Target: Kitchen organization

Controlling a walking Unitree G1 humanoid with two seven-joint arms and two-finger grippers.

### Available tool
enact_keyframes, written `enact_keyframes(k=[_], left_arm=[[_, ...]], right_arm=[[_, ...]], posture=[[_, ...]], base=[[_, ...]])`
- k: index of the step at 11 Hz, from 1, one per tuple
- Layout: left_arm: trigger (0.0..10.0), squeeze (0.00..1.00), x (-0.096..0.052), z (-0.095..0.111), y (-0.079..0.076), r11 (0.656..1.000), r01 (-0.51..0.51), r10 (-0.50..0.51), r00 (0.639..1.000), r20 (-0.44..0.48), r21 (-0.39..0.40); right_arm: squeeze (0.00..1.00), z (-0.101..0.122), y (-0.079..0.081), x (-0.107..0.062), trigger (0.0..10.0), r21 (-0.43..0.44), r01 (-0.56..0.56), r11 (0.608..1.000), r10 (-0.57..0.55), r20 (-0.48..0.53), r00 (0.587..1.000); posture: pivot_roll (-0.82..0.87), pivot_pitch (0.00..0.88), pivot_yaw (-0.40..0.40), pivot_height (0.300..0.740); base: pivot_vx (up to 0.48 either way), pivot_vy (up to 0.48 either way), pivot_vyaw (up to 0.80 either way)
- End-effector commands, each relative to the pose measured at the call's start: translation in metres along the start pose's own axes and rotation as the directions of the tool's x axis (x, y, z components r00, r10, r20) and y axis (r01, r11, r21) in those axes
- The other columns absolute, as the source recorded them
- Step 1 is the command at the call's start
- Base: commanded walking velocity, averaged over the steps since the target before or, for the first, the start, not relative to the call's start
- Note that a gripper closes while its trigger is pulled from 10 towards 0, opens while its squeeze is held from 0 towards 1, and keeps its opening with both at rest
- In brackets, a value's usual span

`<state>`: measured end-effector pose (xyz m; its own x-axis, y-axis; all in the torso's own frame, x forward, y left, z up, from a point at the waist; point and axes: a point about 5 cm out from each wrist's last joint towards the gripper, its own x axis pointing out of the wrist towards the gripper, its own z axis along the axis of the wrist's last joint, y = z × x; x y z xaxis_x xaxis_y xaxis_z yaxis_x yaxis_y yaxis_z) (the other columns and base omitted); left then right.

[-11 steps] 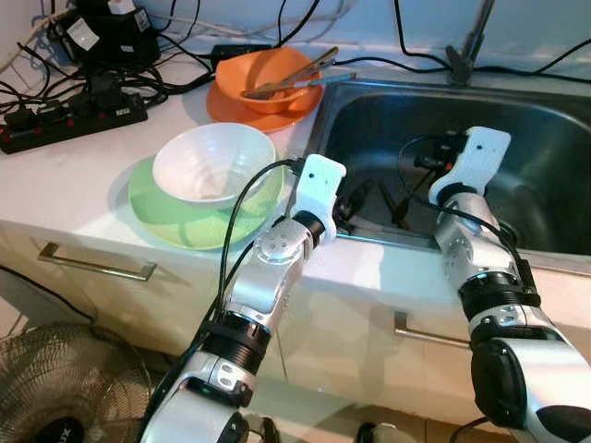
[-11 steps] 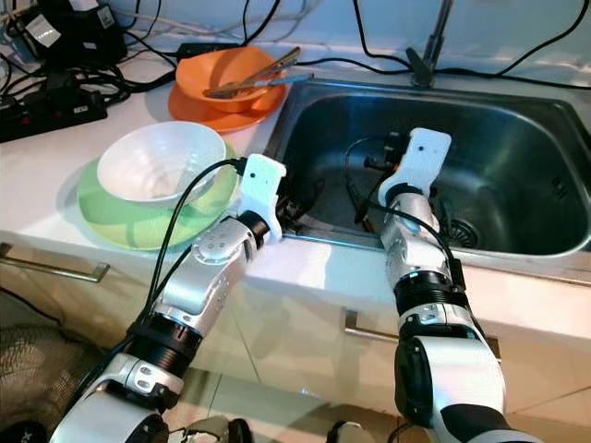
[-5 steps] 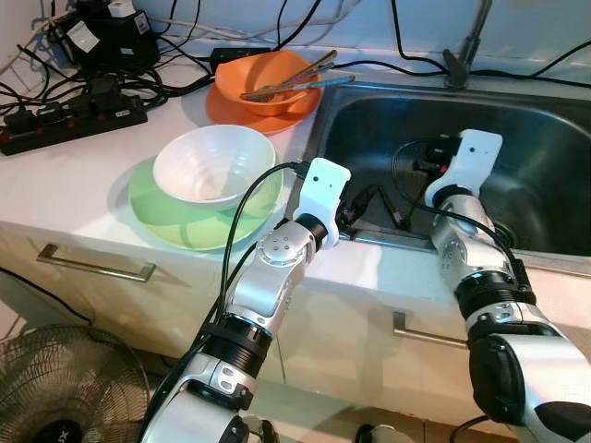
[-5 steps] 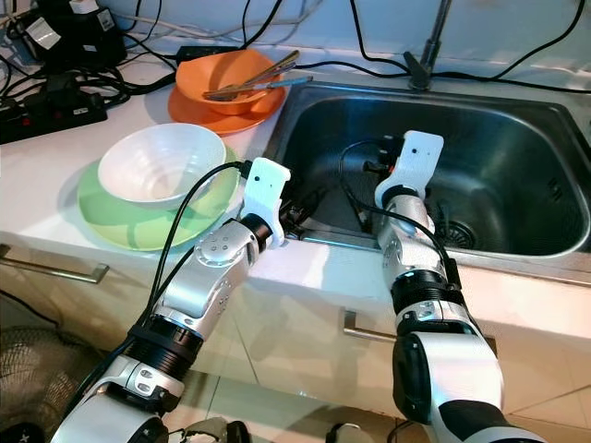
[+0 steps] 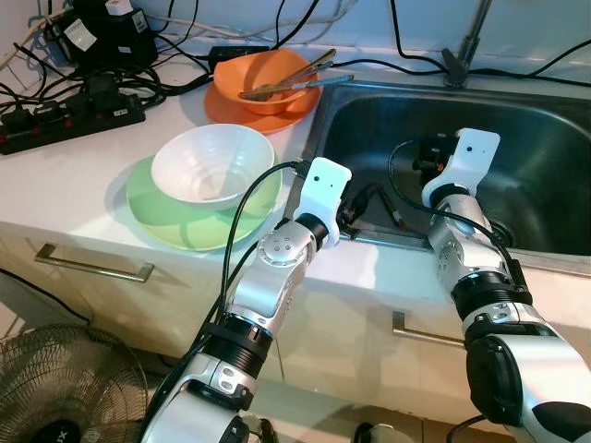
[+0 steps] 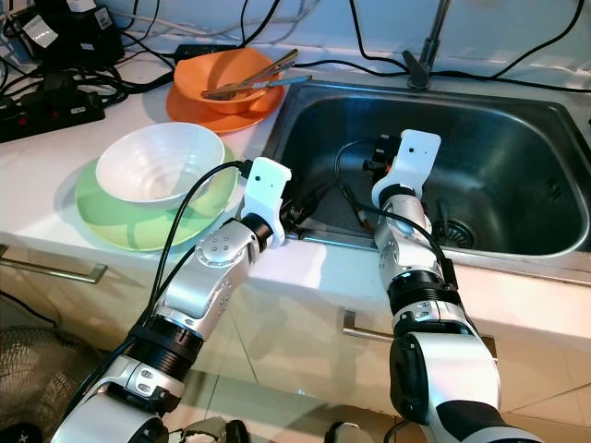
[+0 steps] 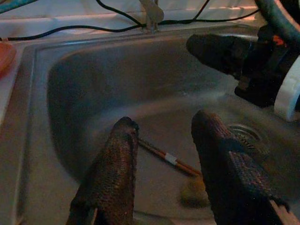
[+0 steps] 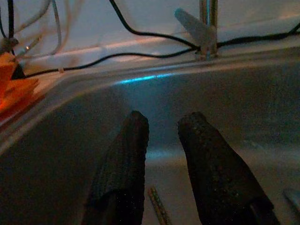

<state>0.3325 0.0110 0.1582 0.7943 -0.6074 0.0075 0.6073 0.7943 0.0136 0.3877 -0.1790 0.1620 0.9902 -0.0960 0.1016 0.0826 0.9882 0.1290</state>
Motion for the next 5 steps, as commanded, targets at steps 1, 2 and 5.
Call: enact_keyframes(k=[1, 2, 5], left_arm=[[10.0, 0.0, 0.0, -0.012, -0.002, 1.0, -0.008, 0.008, 0.999, -0.053, -0.009], [10.0, 0.0, 0.0, -0.011, -0.003, 1.0, -0.01, 0.01, 0.999, -0.049, -0.005], [10.0, 0.0, 0.002, -0.008, -0.003, 0.999, -0.028, 0.029, 0.999, -0.017, 0.038]], right_arm=[[0.0, 0.02, 0.002, 0.005, 10.0, -0.014, -0.014, 1.0, 0.016, 0.081, 0.997], [0.0, 0.028, 0.002, 0.007, 10.0, -0.028, -0.018, 0.999, 0.021, 0.113, 0.993], [0.0, 0.061, 0.006, 0.001, 10.0, -0.066, -0.052, 0.996, 0.068, 0.261, 0.963]], posture=[[0.02, 0.101, 0.038, 0.74], [0.02, 0.101, 0.037, 0.74], [0.0, 0.104, 0.03, 0.74]], base=[[0.0, 0.0, 0.0], [0.0, 0.0, 0.0], [0.0, 0.0, 0.0]])
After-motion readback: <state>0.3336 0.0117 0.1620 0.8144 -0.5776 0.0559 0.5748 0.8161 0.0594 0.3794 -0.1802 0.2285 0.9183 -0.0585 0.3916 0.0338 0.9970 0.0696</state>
